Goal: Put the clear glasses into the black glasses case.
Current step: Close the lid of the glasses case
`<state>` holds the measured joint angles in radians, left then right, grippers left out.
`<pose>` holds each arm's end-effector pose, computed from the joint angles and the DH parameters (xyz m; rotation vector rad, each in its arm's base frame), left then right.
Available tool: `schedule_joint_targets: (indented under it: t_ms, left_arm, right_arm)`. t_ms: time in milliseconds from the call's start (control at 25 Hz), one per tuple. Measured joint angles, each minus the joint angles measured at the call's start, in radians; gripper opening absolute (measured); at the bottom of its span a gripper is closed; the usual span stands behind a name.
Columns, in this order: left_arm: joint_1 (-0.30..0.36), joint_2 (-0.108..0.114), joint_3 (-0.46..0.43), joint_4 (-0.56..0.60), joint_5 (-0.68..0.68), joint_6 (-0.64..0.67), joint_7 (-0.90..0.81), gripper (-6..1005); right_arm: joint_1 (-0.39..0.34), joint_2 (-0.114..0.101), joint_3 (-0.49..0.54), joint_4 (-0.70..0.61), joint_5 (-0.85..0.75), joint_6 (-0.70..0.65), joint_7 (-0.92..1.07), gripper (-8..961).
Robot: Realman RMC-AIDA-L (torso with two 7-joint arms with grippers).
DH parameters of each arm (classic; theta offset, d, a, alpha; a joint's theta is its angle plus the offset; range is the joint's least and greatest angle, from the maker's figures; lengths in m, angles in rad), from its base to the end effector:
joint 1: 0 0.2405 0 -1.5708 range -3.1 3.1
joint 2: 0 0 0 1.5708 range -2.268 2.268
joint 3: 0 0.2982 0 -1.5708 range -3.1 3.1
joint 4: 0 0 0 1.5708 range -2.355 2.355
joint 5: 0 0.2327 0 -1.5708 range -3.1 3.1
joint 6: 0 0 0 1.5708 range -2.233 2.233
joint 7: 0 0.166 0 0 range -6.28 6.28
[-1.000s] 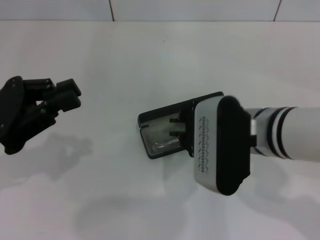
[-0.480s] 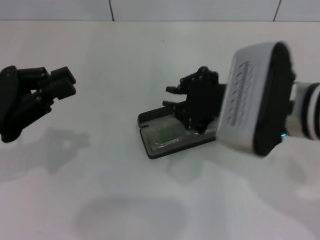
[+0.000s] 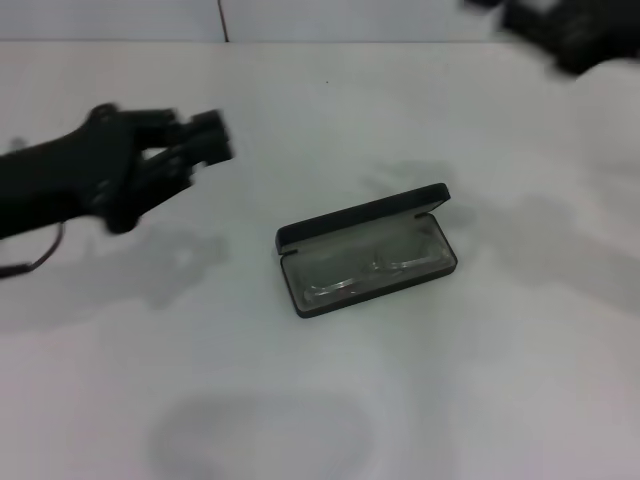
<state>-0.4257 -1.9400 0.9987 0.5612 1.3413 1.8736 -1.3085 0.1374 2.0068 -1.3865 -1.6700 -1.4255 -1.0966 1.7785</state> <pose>-0.2699 0.3323 0.0275 -2.6654 -0.3879 -1.3698 0.1398 0.3489 0.0569 -2.4372 0.1705 0.8958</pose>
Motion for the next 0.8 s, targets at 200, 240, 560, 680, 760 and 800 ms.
schedule_joint_targets:
  t_ms: [200,240,560,680,760,800]
  left_arm:
    - [-0.086,-0.033,0.001,-0.007,0.064,-0.133,-0.034,154]
    - [-0.086,-0.033,0.001,-0.007,0.064,-0.133,-0.034,154]
    - [-0.219,-0.128,0.006,-0.038,0.331,-0.464,-0.116,155]
    - [-0.276,-0.142,0.008,-0.096,0.384,-0.544,-0.13,156]
    - [-0.3,-0.145,0.008,-0.133,0.398,-0.57,-0.129,156]
    - [-0.306,-0.145,0.009,-0.143,0.4,-0.581,-0.126,156]
  right_arm:
    - [0.002,0.003,0.222,0.173,0.223,-0.228,-0.093,193]
    - [0.005,0.003,0.252,0.209,0.241,-0.266,-0.124,193]
    - [0.011,0.004,0.333,0.388,0.302,-0.354,-0.267,193]
    - [0.025,0.004,0.402,0.484,0.348,-0.395,-0.3,193]
    - [0.033,0.004,0.447,0.526,0.36,-0.427,-0.307,193]
    - [0.036,0.004,0.472,0.543,0.364,-0.447,-0.308,193]
